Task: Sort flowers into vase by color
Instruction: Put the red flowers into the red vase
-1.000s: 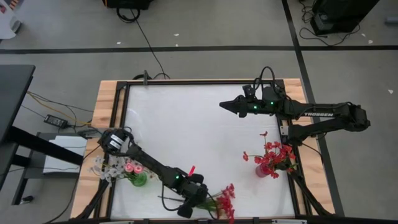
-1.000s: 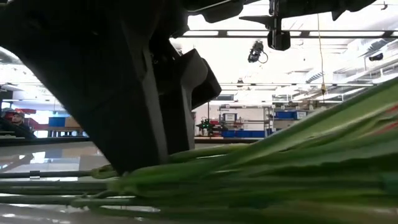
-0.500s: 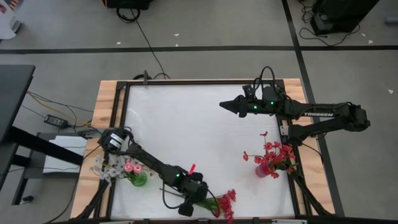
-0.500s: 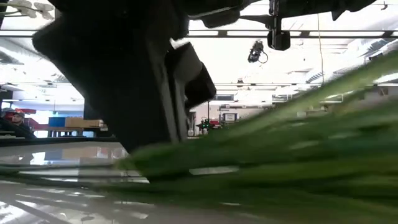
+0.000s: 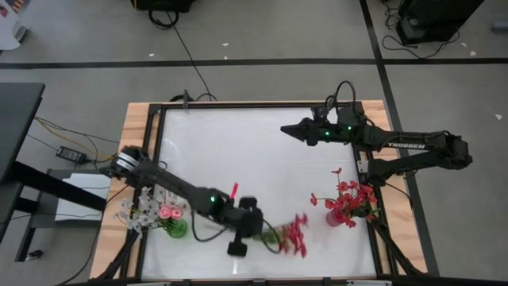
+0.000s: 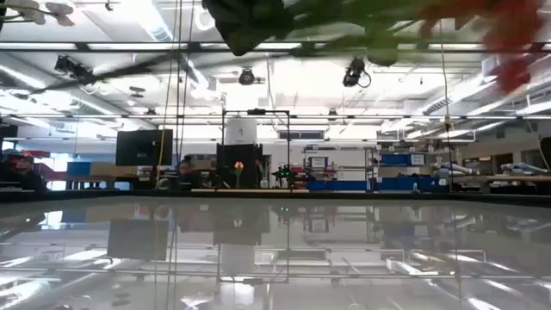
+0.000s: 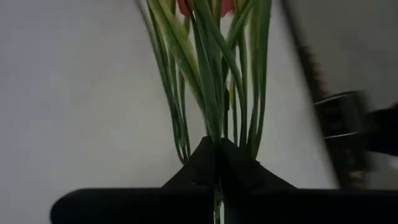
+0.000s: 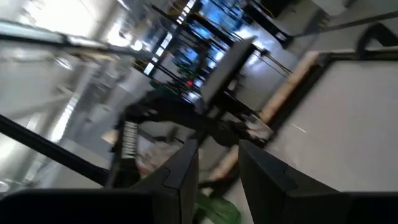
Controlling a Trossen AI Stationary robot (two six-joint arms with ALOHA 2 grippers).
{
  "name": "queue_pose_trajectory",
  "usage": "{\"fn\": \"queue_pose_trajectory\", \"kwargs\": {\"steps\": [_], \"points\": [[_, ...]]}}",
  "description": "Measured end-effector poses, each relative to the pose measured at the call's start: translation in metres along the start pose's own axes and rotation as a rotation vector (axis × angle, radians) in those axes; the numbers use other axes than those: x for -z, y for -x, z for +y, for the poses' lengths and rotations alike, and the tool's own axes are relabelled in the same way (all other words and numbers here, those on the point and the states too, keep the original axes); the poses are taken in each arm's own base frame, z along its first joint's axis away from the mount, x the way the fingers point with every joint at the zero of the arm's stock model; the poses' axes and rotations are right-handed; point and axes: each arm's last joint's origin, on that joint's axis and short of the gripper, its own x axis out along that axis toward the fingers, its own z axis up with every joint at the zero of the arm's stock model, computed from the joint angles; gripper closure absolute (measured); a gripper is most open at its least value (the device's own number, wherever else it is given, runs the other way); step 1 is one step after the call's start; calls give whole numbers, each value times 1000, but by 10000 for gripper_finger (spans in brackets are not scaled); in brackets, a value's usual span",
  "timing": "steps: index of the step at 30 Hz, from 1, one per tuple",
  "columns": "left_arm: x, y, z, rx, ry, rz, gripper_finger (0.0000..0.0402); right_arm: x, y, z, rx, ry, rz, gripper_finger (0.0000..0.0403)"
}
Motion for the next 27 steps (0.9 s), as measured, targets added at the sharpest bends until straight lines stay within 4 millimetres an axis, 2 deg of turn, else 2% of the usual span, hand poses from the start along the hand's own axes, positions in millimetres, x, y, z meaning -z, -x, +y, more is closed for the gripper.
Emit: {"fn": "queue_pose_trajectory", "kwargs": {"steps": [7, 13, 17, 22, 27], "points": [[-8, 29, 62, -143, 76, 28, 390, -20, 4, 5, -125, -57, -96, 280], [-12, 37, 125, -252, 183, 17, 390, -30, 7, 9, -185, -71, -170, 280], [-12, 45, 163, -311, 242, -8, 390, -38, 15, 16, -191, -31, -317, 280], [-10, 73, 208, -390, 321, -75, 390, -47, 33, 28, -142, 19, -526, 280], [-15, 108, 246, -437, 392, -263, 390, -54, 52, 35, -88, 61, -651, 280]]}}
